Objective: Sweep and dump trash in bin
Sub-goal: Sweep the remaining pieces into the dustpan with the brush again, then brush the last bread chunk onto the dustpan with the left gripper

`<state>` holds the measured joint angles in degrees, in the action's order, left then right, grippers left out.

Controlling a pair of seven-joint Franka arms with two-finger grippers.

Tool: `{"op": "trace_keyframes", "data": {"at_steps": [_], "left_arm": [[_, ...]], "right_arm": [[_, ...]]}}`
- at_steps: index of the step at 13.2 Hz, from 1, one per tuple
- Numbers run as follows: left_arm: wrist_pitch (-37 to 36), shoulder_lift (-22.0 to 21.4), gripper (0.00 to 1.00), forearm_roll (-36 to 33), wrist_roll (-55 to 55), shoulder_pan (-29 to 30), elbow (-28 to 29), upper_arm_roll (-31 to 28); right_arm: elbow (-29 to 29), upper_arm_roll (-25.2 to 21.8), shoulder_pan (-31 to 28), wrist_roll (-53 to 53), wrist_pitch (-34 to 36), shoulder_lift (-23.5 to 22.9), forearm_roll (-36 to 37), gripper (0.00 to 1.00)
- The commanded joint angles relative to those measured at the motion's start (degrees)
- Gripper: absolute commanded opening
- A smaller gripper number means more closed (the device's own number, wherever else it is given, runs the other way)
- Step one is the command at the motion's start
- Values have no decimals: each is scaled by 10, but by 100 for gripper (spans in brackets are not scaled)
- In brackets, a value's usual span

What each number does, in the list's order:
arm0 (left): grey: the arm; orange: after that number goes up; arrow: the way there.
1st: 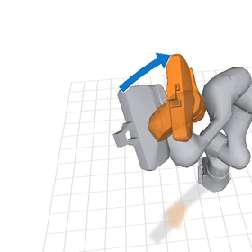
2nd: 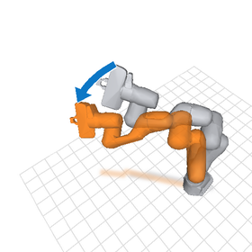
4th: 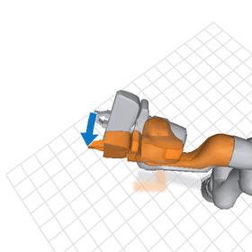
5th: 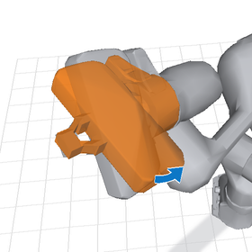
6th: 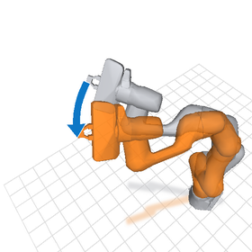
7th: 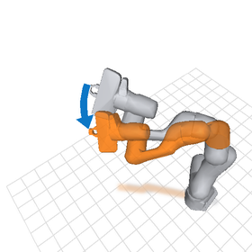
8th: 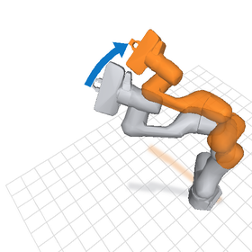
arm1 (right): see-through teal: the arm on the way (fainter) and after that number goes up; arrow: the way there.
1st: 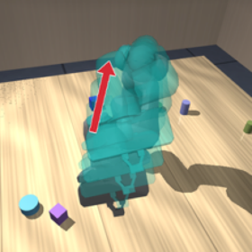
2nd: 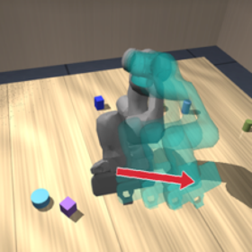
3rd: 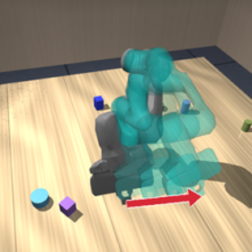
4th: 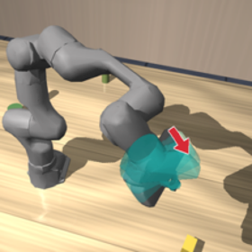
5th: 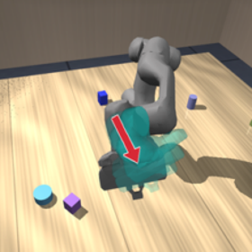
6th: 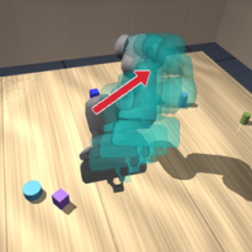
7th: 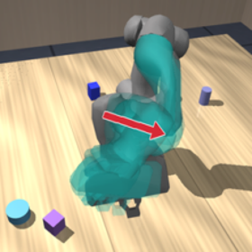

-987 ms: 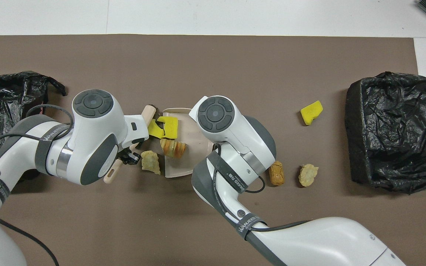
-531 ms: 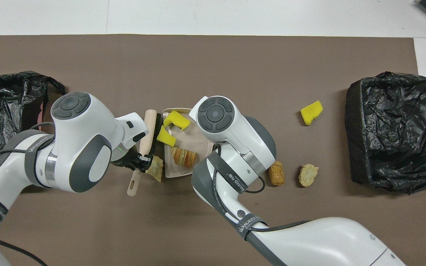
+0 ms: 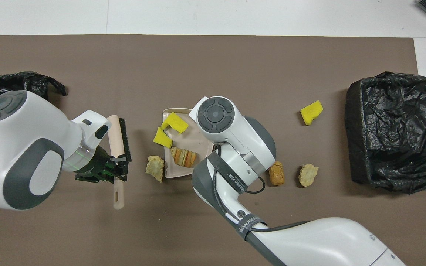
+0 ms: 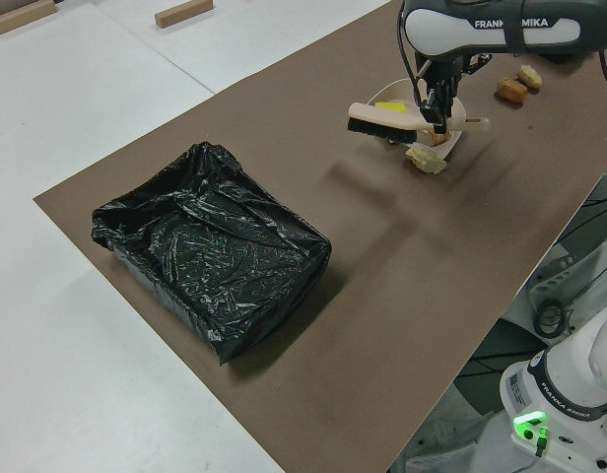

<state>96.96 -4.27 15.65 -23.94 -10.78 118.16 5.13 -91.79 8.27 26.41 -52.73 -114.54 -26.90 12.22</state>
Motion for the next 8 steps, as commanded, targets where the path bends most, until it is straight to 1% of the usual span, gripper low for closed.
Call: {"op": "trace_keyframes", "data": {"at_steps": [1,2,3,4,5,6,8], "left_arm": [[37,-82,0,8,-49,-9,121,8],[62,-88,0,8,-65,-20,145,8],[86,-75,0,8,-85,-42,155,8],[125,-59,0,8,-89,-63,165,8],[168,-51,0,8,-83,-76,165,8],[192,-43,0,8,-75,-88,165,9],[235,0,0,8,-48,-121,161,9]], "right_arm": [[-41,4,-7,-13,-16,20,-2,0],[-46,4,-7,-13,-17,22,-2,0],[-50,4,-7,-12,-17,24,-2,0],[-54,4,-7,-12,-17,26,-1,0],[-56,4,-7,-12,-18,27,-2,0],[-56,4,-7,-12,-18,27,-2,0],[-57,4,-7,-12,-19,27,0,0]]}}
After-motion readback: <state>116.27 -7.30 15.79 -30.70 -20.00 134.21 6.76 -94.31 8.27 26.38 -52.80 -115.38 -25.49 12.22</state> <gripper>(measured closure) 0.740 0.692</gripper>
